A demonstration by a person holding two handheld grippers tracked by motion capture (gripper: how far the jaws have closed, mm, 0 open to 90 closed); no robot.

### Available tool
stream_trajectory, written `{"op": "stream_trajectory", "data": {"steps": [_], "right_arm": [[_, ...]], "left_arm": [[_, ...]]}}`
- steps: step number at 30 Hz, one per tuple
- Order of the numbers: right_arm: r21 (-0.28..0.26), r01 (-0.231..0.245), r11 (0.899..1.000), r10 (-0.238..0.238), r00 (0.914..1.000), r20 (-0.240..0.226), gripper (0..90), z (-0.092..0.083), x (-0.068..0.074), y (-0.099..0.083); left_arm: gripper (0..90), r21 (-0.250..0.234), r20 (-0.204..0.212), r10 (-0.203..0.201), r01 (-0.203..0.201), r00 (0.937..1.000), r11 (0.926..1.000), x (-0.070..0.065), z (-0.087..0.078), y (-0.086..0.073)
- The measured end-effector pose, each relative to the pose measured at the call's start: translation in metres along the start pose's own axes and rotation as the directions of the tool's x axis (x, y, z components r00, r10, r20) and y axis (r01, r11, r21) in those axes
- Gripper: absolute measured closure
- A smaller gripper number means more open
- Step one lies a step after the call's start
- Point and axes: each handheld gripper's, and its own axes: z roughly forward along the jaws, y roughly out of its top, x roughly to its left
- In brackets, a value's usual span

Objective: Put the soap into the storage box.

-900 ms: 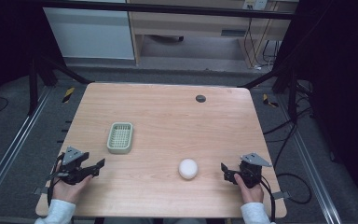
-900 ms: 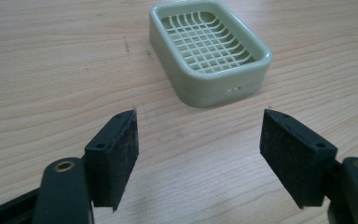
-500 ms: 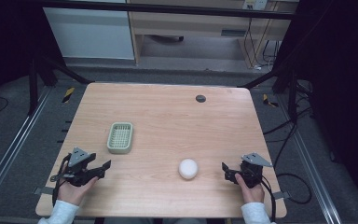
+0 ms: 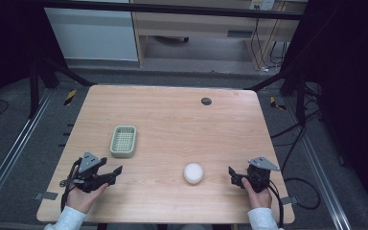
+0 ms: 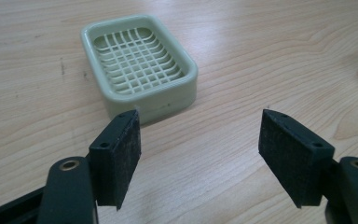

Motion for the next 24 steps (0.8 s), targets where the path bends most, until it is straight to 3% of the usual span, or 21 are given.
{"op": "stream_trajectory", "data": {"steps": [24], "right_arm": [[0.012, -0.005, 1.000, 0.005, 0.9999, -0.012, 4.0, 0.002, 0.003, 0.000]], "left_arm": [[29.3, 0.006, 0.083, 0.065, -0.065, 0.9944, 0.9978, -0.029, 0.011, 0.014]]}}
